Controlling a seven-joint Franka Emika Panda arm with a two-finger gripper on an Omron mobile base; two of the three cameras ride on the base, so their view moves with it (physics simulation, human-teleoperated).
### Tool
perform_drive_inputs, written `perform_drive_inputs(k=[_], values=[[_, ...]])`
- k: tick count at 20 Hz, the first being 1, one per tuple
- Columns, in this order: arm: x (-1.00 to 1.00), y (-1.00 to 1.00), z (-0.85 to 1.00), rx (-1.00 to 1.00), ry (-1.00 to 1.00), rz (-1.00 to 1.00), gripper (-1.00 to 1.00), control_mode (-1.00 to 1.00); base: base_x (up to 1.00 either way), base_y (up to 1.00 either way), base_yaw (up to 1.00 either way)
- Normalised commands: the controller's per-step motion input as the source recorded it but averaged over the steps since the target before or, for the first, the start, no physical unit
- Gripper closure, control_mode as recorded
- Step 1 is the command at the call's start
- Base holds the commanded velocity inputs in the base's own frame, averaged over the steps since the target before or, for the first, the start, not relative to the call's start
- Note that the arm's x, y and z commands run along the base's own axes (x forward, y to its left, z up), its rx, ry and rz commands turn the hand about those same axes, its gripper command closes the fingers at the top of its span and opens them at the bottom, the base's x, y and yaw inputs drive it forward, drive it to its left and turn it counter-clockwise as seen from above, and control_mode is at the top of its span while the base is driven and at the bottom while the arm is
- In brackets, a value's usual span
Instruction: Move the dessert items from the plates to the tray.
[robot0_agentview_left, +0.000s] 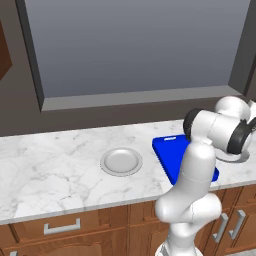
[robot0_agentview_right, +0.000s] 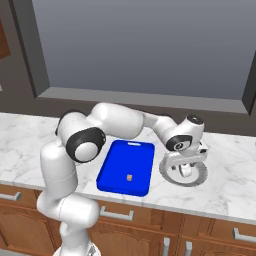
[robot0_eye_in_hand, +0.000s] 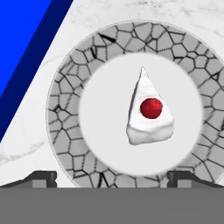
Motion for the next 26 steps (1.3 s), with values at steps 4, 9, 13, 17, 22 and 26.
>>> perform_drive_inputs(k=[4,9,13,17,22,26], values=[[0.04,0.04,-0.01,0.0,0.0,0.0,-1.0,-1.0,0.0,0.0,0.0],[0.02,0.0,-0.07,0.0,0.0,0.0,-1.0,-1.0,0.0,0.0,0.0],[0.09,0.0,-0.12,0.0,0.0,0.0,-1.0,-1.0,0.0,0.0,0.0],[0.11,0.0,-0.13,0.0,0.0,0.0,-1.0,-1.0,0.0,0.0,0.0],[0.04,-0.08,-0.14,0.0,0.0,0.02,-1.0,-1.0,0.0,0.0,0.0],[0.03,-0.11,-0.12,0.0,0.0,0.02,-1.0,-1.0,0.0,0.0,0.0]])
